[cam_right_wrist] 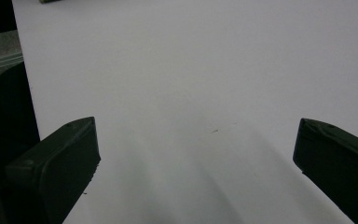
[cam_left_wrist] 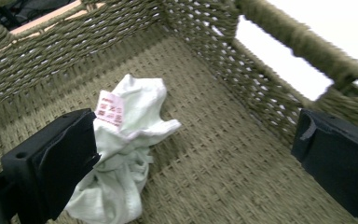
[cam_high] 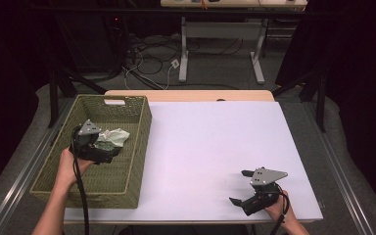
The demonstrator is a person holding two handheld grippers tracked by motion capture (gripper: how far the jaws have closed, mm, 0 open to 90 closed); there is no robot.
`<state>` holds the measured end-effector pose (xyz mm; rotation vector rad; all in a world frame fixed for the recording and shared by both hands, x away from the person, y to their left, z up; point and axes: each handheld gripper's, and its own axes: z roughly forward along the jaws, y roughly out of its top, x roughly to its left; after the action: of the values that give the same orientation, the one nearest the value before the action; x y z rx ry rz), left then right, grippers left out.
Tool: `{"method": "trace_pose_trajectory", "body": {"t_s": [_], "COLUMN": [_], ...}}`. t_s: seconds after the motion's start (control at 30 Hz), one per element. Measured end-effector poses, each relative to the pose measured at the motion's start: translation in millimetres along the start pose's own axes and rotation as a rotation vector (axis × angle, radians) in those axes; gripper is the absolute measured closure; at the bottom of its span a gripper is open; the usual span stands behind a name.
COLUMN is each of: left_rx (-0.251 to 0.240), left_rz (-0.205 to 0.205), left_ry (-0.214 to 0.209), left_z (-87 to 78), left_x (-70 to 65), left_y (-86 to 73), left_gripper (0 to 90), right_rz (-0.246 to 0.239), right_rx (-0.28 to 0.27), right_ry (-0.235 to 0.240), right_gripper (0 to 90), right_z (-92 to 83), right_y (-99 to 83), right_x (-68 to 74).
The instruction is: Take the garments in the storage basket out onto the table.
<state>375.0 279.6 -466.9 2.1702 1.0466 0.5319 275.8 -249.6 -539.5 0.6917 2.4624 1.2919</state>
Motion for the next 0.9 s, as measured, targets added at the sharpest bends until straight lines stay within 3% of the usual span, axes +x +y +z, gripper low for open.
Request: {"method": "trace_pose_trajectory", "body": {"t_s": [0.1,0.17,0.53,0.73,0.9], "left_rx": [0.026,0.039,0.098,0.130,0.202], "left_rz": [-0.017,-0.031,-0.032,-0.060,-0.075], "left_ry": [0.024,0.014,0.079,0.085,0.104], "left_z": [3.4,4.8,16.4,22.5,29.7], "left_x": [6.8,10.5,22.6,28.8,32.0], "left_y": [-1.4,-2.3,-5.1,-5.1,-7.8], "left_gripper": [0.0,0.0,0.0,0.0,0.9], "right_rz": [-0.001,0.001,-0.007,-0.009,-0.007], "right_rx": [0.001,0.000,0.002,0.003,0.007], "right_ry": [0.001,0.000,0.002,0.009,0.012], "right_gripper": [0.0,0.0,0.0,0.0,0.0], "right_z": [0.1,0.4,1.2,1.9,2.1], "right_y": [-0.1,0.0,0.0,-0.1,-0.1], "right_x": [0.2,0.8,0.1,0.0,-0.1]}}
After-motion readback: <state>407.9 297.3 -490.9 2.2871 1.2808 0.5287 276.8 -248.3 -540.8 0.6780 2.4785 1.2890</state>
